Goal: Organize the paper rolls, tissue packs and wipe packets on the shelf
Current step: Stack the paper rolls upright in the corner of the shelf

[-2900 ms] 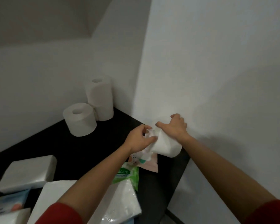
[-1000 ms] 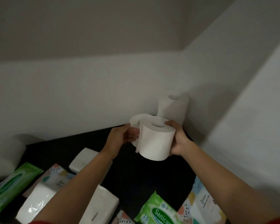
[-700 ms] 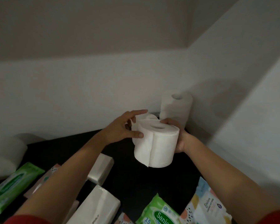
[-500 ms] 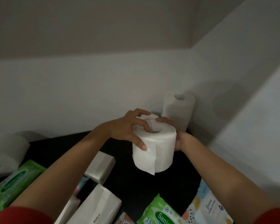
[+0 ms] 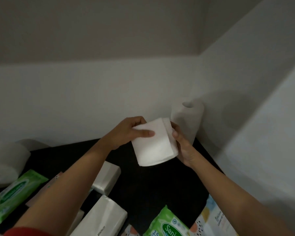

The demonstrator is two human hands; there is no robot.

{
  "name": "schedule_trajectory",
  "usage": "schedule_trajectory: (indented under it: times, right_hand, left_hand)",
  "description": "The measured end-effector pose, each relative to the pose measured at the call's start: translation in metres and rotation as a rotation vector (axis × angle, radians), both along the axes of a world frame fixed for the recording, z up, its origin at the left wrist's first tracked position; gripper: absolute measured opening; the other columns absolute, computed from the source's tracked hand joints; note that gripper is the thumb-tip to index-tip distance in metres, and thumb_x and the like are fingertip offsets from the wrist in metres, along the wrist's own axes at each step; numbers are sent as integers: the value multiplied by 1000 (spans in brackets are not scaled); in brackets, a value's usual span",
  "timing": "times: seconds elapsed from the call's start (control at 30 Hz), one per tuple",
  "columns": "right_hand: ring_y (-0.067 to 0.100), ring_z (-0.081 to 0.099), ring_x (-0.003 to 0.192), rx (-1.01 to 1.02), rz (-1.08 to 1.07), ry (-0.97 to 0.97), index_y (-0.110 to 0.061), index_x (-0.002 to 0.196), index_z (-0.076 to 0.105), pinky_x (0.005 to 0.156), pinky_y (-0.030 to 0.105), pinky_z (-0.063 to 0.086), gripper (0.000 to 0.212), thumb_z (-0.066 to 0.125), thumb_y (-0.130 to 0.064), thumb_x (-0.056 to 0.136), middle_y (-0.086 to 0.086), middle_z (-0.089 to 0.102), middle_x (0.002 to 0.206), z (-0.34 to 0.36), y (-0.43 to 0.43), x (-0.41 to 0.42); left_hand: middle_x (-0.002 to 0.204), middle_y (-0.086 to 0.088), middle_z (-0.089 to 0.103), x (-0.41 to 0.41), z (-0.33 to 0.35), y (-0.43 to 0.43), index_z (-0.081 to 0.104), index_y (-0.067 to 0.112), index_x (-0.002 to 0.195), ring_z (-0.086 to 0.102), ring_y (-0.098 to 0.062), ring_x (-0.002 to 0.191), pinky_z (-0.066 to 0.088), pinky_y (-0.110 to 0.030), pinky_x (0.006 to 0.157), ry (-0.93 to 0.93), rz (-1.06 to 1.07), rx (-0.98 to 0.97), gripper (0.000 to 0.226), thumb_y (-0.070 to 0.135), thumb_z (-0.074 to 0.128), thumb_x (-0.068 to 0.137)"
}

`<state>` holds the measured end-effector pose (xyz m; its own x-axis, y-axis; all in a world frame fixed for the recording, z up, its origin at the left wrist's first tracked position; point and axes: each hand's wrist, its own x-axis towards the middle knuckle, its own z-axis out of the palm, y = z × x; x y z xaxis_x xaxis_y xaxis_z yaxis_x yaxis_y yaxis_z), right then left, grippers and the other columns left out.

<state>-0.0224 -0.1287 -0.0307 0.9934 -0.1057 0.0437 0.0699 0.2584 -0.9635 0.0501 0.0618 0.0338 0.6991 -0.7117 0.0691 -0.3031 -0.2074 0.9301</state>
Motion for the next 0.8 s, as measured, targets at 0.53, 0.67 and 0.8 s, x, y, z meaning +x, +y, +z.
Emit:
schedule_trajectory:
  times: [0.53, 0.67, 0.8]
  right_hand:
    - [38, 54, 119, 598, -64, 149, -20, 128, 54, 90, 56, 47, 77, 76, -49, 61, 18, 59, 129, -10, 43, 3]
    - [38, 56, 111, 675, 3, 232, -18, 124, 58, 87, 48, 44, 64, 52, -61, 77, 19, 63, 121, -6, 38, 8]
    - [37, 59, 109, 664, -40, 302, -17, 124, 58, 87, 48, 50, 64, 44, -65, 83, 20, 64, 119, -4, 32, 12]
  left_hand:
    - [91, 6, 65, 1, 26, -23, 63, 11, 94, 61, -9, 82, 44, -22, 66, -58, 300, 174, 46, 55, 61, 81]
    - [98, 9, 64, 9, 19, -11, 62, 22, 92, 61, -8, 89, 47, -21, 70, -98, 117, 199, 22, 38, 71, 80]
    - [95, 11, 64, 15, 12, -21, 61, 29, 87, 61, -8, 88, 49, -23, 70, -120, 128, 150, 18, 36, 75, 76]
